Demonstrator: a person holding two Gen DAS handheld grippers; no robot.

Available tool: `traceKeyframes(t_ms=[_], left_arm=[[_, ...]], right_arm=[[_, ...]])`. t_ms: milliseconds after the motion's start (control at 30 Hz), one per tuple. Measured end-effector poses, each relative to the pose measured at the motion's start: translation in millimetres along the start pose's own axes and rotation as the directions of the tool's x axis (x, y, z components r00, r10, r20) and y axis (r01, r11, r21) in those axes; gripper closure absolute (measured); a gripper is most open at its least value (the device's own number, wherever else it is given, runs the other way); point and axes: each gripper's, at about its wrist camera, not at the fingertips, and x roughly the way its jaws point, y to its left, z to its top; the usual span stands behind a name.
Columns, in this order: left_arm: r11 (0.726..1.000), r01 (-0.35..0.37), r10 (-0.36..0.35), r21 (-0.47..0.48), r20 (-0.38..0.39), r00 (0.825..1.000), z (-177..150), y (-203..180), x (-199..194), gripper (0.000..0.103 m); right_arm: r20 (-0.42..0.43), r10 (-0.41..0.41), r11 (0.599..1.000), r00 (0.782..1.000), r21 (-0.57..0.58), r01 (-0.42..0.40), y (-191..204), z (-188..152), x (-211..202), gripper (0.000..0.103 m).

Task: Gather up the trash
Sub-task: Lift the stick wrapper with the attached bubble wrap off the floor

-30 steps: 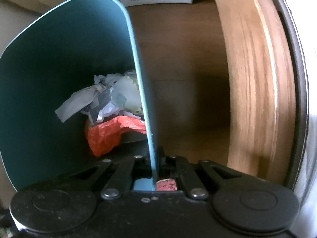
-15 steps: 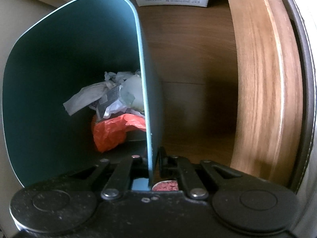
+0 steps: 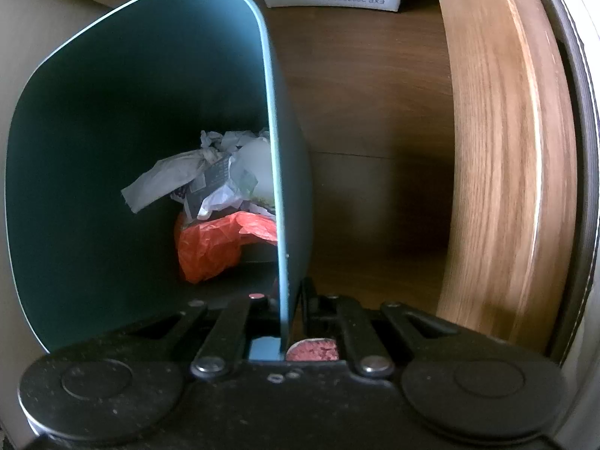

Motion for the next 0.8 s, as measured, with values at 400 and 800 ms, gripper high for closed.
traceKeyframes(t_ms=[400,800], left_arm=[[1.000,0.020,-0.019,0.007,-0.018,1.000,6,33,-18,0.078],[0.989,0.097,-0.103,0.113,0.048,0.994,-1,53,-140,0.078]], right_arm=[[0.022,-0.012,1.000,1.000,0.017,0.011,5,-5,-1,0.097],[0.017,-0.048,0.997,0.999,0.069,0.047,9,-4,1,0.099]])
